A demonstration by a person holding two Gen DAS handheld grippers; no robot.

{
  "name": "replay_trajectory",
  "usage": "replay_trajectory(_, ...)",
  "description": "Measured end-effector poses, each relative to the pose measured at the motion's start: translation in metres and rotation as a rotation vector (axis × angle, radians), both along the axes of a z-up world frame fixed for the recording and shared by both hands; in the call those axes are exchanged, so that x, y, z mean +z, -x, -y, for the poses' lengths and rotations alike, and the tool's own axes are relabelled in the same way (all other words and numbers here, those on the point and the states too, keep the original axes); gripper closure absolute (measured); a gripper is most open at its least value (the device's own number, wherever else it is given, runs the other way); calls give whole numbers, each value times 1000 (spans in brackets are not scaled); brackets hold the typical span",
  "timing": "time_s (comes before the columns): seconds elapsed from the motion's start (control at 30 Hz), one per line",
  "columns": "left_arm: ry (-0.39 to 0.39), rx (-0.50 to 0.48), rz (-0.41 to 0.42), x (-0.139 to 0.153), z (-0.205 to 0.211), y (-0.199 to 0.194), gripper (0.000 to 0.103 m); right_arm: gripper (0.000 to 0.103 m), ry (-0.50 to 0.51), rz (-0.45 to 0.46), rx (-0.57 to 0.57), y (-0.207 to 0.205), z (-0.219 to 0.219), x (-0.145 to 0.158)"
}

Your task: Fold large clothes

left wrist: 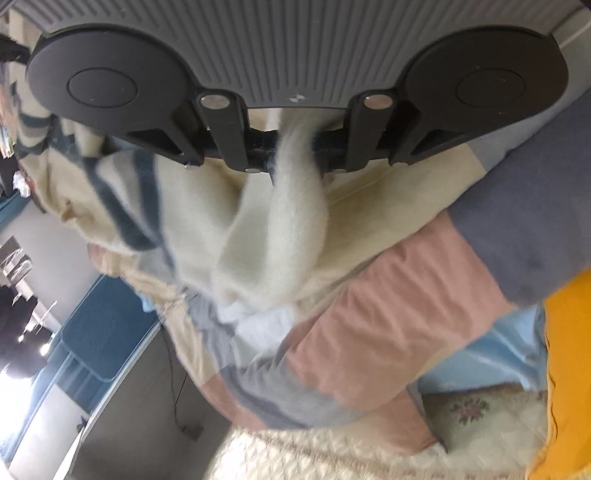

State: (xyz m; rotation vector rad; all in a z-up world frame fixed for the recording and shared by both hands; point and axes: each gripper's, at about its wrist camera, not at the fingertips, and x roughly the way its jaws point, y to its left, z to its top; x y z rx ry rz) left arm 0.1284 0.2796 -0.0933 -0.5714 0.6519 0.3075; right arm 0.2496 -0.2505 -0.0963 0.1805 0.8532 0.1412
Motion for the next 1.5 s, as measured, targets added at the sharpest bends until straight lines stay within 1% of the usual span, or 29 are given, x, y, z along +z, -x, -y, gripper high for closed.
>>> replay_trajectory(0.1,-39,-35,44,32,21,5,89,55,6,18,-6,6,4,5)
replay_trajectory(0.17,-46,-67,78,56,36,8,89,54,4,35,-10,13,9,10)
replay_trajectory(0.2,-52,-85,100,71,44,9,89,54,-11,40,-14,16,13,12)
replay_trajectory(0.27,-95,-121,127,99,66,8,89,54,-47,50,-13,22,20,19)
replay_trajectory(0.33,-171,-176,137,128,94,3,89,54,-47,77,-7,29,23,27)
replay_trajectory(0.4,-208,-218,141,151,122,-3,89,54,-35,113,-7,37,26,35)
replay_trajectory(0.43,-218,-241,149,163,136,-5,89,54,-35,128,-6,40,29,39)
replay_trajectory(0.5,-209,-284,178,186,167,-6,89,54,-54,151,-15,46,37,45)
replay_trajectory(0.6,-203,-351,219,214,217,-10,89,54,-112,182,-34,56,56,56)
replay_trajectory(0.7,-249,-422,250,233,279,-12,89,54,-139,238,-81,62,79,68)
replay_trajectory(0.77,-253,-483,267,239,320,-16,89,53,-163,268,-124,64,98,75)
replay_trajectory(0.87,-227,-580,279,235,379,-19,89,53,-206,299,-176,70,123,78)
replay_trajectory(0.93,-230,-656,258,220,416,-19,89,53,-236,313,-212,75,139,76)
replay_trajectory(1.0,-238,-693,227,202,445,-20,89,53,-260,317,-249,77,155,73)
replay_trajectory(1.03,-228,-711,213,190,457,-22,89,53,-271,317,-269,78,162,71)
replay_trajectory(1.1,-188,-734,178,166,474,-29,89,53,-294,325,-291,78,174,70)
replay_trajectory(1.2,-114,-739,135,127,485,-43,89,53,-306,343,-320,80,185,67)
replay_trajectory(1.33,-22,-736,96,87,484,-57,87,53,-335,327,-345,81,195,58)
replay_trajectory(1.37,-16,-739,91,80,482,-58,85,53,-344,318,-345,79,195,56)
replay_trajectory(1.43,-1,-748,88,73,481,-60,72,53,-343,312,-340,76,194,54)
replay_trajectory(1.5,17,-733,75,72,472,-61,36,53,-333,313,-333,77,192,56)
